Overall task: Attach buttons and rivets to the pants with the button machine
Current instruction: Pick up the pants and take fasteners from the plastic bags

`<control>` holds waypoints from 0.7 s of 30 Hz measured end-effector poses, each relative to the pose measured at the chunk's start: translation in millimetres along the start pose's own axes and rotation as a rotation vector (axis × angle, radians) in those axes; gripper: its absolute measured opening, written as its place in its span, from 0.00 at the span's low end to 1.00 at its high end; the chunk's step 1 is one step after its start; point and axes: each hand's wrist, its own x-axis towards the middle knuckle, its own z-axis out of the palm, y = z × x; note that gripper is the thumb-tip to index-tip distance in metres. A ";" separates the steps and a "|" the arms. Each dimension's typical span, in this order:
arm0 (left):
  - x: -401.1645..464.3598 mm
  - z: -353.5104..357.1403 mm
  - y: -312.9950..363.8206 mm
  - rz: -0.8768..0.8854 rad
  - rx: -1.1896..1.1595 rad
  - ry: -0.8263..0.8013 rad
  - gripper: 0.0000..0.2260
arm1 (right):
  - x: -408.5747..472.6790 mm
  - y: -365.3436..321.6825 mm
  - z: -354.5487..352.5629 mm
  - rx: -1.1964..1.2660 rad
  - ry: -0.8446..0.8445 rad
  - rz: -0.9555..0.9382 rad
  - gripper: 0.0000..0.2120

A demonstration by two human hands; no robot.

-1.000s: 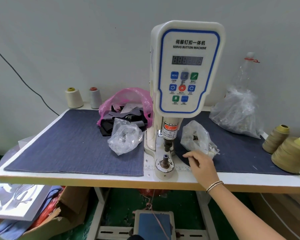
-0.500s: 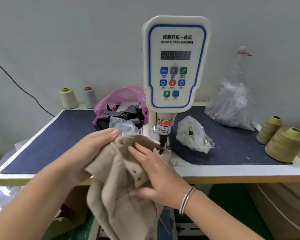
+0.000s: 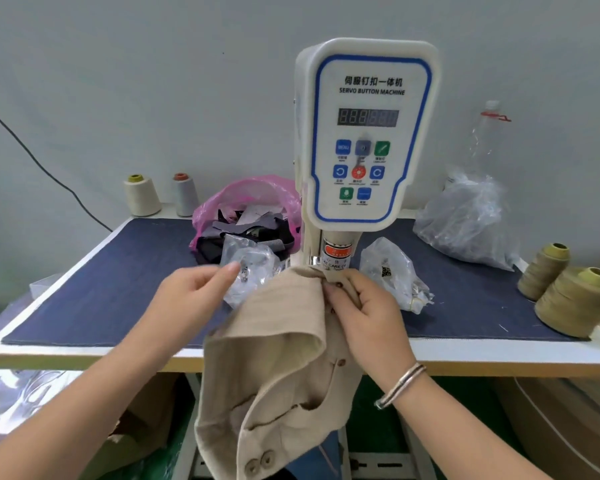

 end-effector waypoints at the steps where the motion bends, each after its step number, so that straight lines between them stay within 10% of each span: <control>1: -12.1 -3.2 1.9 -0.025 -0.009 -0.133 0.32 | -2.1 -2.1 0.9 -0.008 0.010 -0.001 0.11; 4: -37.4 2.6 4.7 -0.368 -0.186 -0.659 0.41 | -7.6 -8.7 6.8 -0.026 0.008 0.015 0.10; 7: -44.9 22.4 3.5 -0.520 -0.538 -0.598 0.34 | -19.3 -15.3 15.8 -0.073 -0.049 0.044 0.05; 13: -25.5 22.8 2.8 -0.296 -0.811 -0.318 0.13 | -42.9 -18.2 7.8 -0.011 -0.407 0.040 0.13; 17: -8.5 9.7 9.9 -0.094 -0.657 -0.587 0.18 | -16.2 -11.7 -5.6 0.067 -0.208 0.130 0.16; 21: 8.3 -5.2 17.6 0.030 -0.528 -0.872 0.19 | 16.0 -17.9 7.4 0.043 -0.587 0.381 0.27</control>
